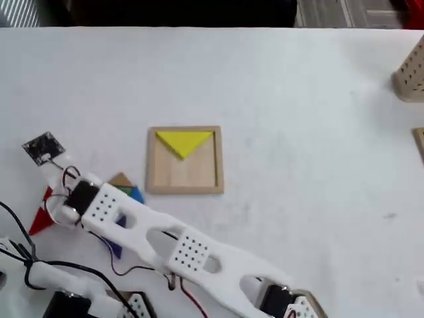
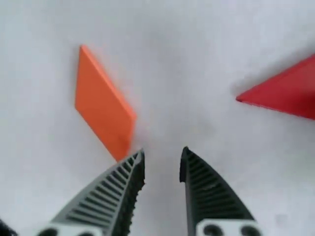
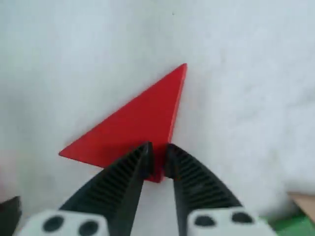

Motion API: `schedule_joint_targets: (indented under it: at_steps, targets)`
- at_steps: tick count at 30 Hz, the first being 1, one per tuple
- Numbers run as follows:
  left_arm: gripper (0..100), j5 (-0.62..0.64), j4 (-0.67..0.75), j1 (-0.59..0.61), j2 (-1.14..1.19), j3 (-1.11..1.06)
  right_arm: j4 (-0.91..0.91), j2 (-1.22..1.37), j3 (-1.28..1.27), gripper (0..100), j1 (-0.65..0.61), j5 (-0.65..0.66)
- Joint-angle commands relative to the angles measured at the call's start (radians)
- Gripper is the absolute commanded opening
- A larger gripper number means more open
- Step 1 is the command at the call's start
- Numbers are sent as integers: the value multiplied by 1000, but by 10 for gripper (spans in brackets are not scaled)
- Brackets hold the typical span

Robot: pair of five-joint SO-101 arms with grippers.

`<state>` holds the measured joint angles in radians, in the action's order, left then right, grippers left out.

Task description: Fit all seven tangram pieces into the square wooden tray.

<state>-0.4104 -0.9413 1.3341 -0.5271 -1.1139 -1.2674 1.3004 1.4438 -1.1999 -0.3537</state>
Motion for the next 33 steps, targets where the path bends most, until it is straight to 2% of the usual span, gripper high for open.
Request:
schedule_joint_targets:
  at_steps: [1, 7, 11, 14, 19, 22, 25, 28, 33]
  targets:
    - [135, -14, 11, -16, -33, -5, 70, -21, 118, 36, -16, 20]
    - [134, -14, 11, -16, -33, -6, 254, 124, 207, 37, -18, 21]
    - [134, -14, 11, -16, -33, -8, 269, 236, 204, 37, -18, 26]
    - [134, -15, 12, -16, -33, -9, 200, 242, 222, 37, -19, 123]
    - [134, -15, 12, -18, -33, -11, -68, 171, 199, 37, -25, 310]
    - [134, -15, 11, -18, -33, -11, -180, 163, 201, 37, -16, 354]
    - [133, -15, 8, -36, -33, -11, -197, 163, 215, 37, -12, 358]
    - [133, -15, 8, -36, -33, -11, -108, 143, 232, 37, -13, 353]
    - [133, -15, 8, -33, -33, -11, 173, 97, 222, 37, -21, 318]
